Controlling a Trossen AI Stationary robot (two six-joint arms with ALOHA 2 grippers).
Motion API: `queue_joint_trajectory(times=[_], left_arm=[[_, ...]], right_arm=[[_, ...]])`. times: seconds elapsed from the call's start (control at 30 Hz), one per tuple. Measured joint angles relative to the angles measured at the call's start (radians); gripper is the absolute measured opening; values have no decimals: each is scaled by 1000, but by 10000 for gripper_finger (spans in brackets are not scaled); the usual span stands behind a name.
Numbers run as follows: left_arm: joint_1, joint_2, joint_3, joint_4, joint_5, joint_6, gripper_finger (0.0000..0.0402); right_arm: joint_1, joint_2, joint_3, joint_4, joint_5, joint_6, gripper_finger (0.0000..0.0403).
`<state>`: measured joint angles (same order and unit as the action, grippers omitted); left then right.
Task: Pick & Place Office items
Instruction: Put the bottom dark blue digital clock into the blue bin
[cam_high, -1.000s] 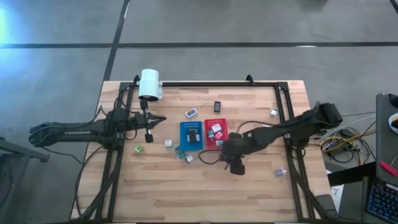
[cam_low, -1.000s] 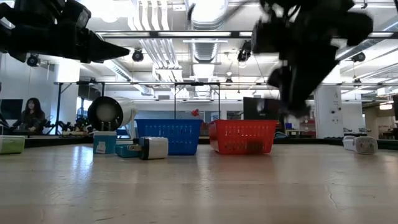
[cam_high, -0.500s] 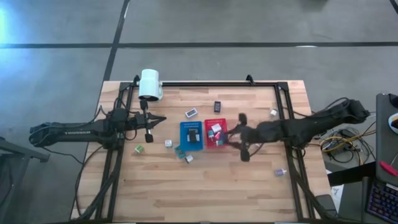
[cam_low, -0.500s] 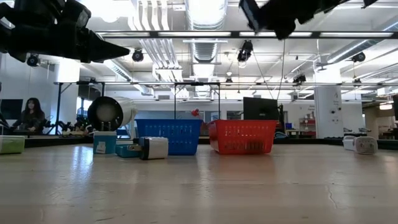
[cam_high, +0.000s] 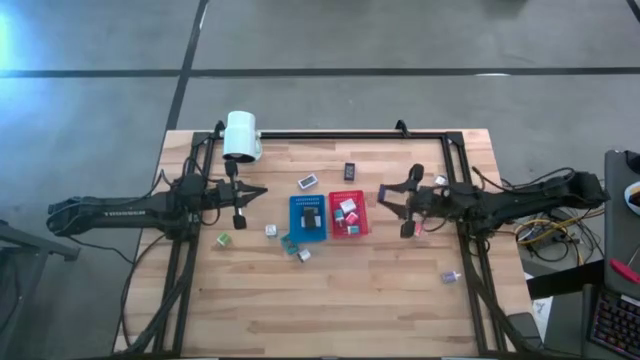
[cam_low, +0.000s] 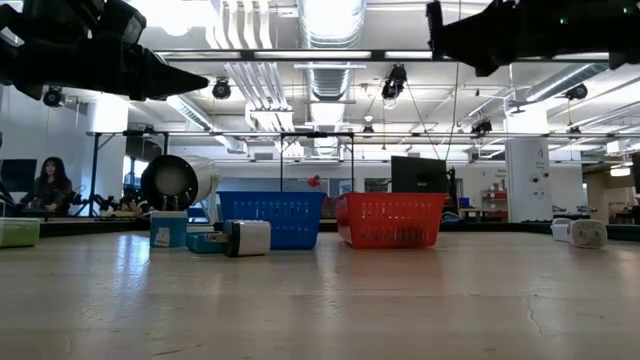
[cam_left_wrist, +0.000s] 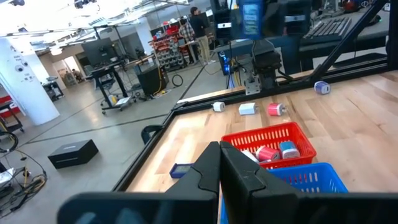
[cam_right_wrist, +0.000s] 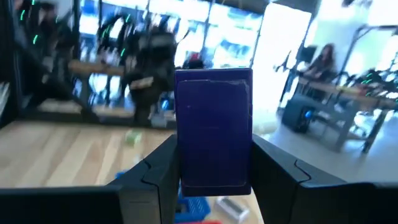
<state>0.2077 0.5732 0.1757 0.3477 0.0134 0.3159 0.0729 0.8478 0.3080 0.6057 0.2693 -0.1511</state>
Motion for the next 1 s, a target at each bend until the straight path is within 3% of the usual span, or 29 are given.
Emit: queue_joint_trajectory(times=[0.1, 0.4, 0.5, 1.0], left_arm=[[0, 0, 0, 0, 1, 3, 12], [1, 0, 0, 19, 1, 16, 12], [0, 0, 0, 22, 1, 20, 12], [0, 0, 0, 49, 10, -36, 12]], right_arm=[[-37, -31, -56, 73, -16, 18, 148], [-160, -72, -148, 70, -67, 47, 148], [-182, -54, -148, 76, -119, 59, 148], [-188, 108, -68, 79, -176, 68, 150]])
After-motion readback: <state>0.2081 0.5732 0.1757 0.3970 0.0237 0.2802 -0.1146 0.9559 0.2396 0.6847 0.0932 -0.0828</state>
